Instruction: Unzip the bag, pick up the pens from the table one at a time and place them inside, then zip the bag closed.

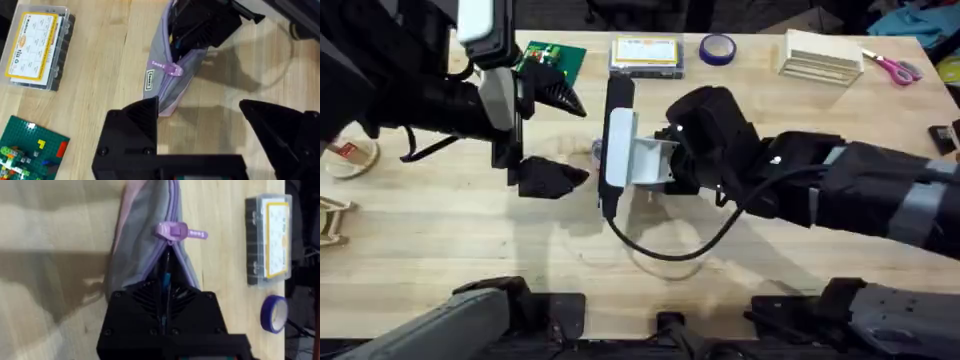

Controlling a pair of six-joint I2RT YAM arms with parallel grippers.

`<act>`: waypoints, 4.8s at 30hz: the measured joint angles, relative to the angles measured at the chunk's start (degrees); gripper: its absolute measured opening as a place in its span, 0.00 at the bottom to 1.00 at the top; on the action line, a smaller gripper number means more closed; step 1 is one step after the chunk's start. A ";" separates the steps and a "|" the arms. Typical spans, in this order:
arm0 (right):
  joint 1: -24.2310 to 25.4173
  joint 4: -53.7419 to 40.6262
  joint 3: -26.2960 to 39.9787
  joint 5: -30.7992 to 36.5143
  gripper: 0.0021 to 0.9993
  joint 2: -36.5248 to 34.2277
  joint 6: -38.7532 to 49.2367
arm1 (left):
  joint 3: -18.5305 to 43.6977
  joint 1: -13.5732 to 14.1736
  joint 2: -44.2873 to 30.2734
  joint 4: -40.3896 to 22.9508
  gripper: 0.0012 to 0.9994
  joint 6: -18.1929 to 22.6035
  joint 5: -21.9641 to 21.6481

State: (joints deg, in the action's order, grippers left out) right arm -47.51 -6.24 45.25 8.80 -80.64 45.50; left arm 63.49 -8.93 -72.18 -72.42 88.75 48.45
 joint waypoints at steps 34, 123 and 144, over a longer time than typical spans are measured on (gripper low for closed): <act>1.03 4.80 0.00 3.33 1.00 1.01 -4.56 | 0.02 0.00 0.00 -0.01 0.99 0.00 0.00; 1.03 -9.07 13.09 -5.65 1.00 3.74 -75.06 | 0.02 -6.45 -24.26 7.52 0.99 8.17 3.45; 1.03 -8.19 13.09 -5.65 1.00 -2.00 -75.38 | 0.02 -6.45 -24.26 7.52 1.00 8.17 3.45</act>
State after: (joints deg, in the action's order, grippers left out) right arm -46.48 -14.43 58.35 3.16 -82.64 -29.89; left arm 63.51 -15.38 -96.44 -64.90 96.92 51.90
